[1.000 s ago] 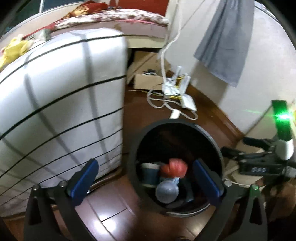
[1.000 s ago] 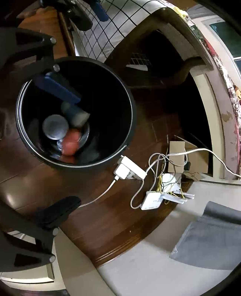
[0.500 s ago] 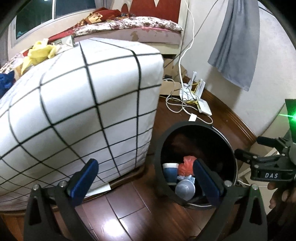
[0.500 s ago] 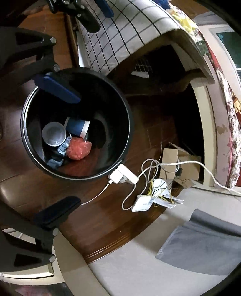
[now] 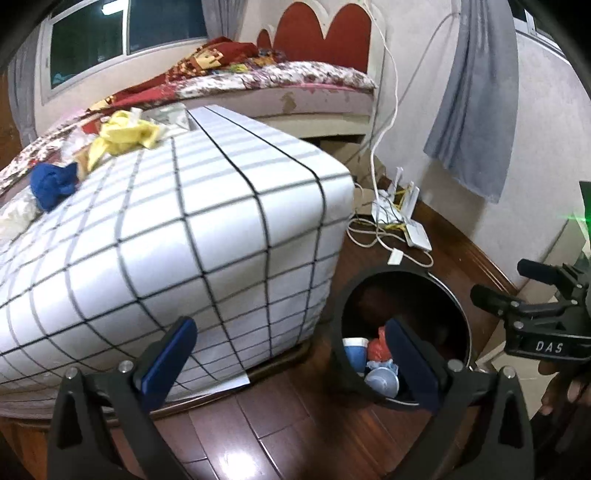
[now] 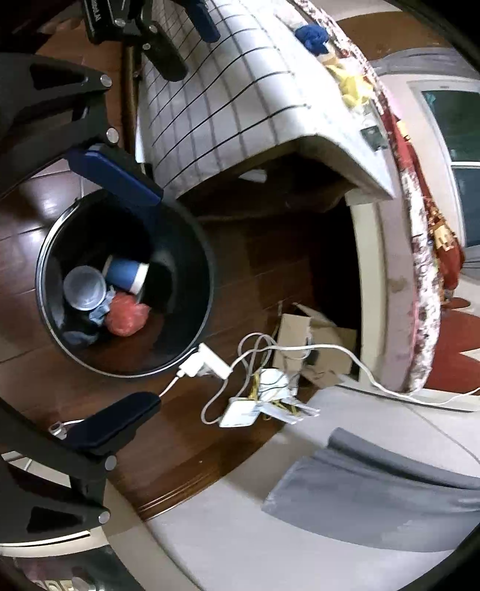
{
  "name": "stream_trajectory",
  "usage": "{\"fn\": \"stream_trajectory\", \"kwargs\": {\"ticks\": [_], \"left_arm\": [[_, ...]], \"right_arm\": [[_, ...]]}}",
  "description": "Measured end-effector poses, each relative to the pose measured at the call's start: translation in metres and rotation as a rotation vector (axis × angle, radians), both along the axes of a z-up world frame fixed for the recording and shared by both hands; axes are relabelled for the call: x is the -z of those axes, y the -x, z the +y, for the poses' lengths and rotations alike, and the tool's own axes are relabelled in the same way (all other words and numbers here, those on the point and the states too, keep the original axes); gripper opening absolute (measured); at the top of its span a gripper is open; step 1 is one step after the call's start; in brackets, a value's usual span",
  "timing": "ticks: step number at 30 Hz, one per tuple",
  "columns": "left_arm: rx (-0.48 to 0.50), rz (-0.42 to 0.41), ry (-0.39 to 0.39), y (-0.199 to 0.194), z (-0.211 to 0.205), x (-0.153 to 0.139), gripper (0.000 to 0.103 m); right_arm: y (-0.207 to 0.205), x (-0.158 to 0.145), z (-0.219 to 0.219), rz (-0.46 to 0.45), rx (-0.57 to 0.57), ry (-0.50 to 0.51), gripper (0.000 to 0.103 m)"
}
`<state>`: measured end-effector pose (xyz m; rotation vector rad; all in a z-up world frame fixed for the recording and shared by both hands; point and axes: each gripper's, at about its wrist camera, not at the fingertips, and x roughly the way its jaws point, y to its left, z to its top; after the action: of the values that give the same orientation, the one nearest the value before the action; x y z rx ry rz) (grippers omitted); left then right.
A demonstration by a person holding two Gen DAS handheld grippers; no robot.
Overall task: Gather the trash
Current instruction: 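Move both open tools back toward the remaining cloths on the table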
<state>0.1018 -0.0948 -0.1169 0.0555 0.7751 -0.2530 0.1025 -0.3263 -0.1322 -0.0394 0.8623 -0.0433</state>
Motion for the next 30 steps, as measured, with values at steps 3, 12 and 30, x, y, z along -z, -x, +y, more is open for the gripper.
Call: {"fn": "stream_trajectory", "kwargs": {"ticks": [3, 12, 30], "left_arm": [[-0.014, -0.015, 0.001, 0.001, 0.008, -0.007, 0.102], [-0.079, -0.064, 0.017, 0.008, 0.043, -0.033, 0.102], [-0.275, -0.110, 0.022, 0.005, 0.149, -0.056, 0.102]], "right_arm": [[-0.001, -0.008, 0.010, -0.028, -0.014, -0.003, 0.102], [-0.008, -0.027, 0.044, -0.104, -0.077, -0.028, 0.102], [-0.028, -0.056, 0.132, -0.189, -0.237, -0.072, 0.102]]}}
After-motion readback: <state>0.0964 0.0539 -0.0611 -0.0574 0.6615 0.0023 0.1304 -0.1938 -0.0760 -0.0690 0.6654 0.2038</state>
